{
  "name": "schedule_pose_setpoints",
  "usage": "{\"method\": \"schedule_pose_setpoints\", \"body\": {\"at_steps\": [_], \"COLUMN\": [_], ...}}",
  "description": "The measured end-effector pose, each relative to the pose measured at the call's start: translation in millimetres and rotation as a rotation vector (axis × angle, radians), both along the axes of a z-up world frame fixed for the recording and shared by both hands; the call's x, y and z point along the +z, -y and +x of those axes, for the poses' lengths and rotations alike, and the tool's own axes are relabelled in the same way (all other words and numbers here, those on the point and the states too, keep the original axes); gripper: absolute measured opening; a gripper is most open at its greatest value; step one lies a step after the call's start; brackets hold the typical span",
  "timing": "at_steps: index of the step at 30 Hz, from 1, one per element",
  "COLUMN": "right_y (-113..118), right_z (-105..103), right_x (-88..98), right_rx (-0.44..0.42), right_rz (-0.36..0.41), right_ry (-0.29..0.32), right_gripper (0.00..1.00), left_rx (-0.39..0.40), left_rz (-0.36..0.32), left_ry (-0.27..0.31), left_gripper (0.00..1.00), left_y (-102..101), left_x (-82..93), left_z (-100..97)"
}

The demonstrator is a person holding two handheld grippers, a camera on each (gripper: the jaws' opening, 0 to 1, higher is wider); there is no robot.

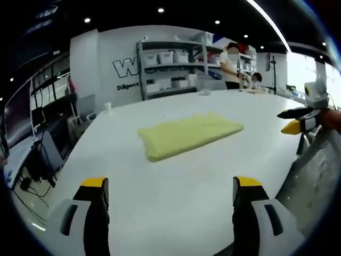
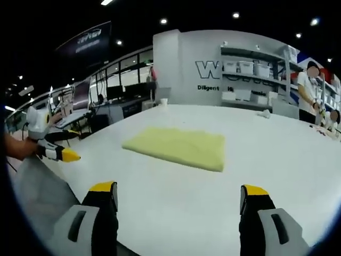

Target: Fold the garment on the visible template until the final outline fits inside the template.

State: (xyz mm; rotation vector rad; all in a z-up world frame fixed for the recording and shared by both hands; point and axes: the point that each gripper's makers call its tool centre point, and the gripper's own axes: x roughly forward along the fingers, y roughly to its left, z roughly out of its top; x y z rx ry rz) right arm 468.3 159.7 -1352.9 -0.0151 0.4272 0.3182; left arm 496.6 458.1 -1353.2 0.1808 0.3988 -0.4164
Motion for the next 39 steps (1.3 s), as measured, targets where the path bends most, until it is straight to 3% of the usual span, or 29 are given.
{"method": "schedule_pose_setpoints", "body": {"at_steps": [13,18,22,39], "right_y": [3,3,5,4], "right_z": [0,0,-2,0], "right_x": [1.4,-2.5,-11.7,-12.5], "right_rx": [-0.004,0.007,-0.011,-0.005], "right_rz": [-0.001,-0.003,0.014,0.013], "right_ry": [0.013,-0.005,-0.065,-0.067], "right_gripper": [0.94,0.95,0.96,0.92], "left_rx": [0.033,0.021,0.020,0.025], "left_rz": [0.017,0.041,0.045,0.041], "left_ry": [-0.030,-0.033,-0.041,-0.041], "left_gripper": [0.90,0.90,0.89,0.88], "left_y": [-5,-2,-3,-4], "left_x": [-5.9,-7.3,-8.6,-8.4], "left_z": [-1.6,-2.7,-2.6,0.7]}}
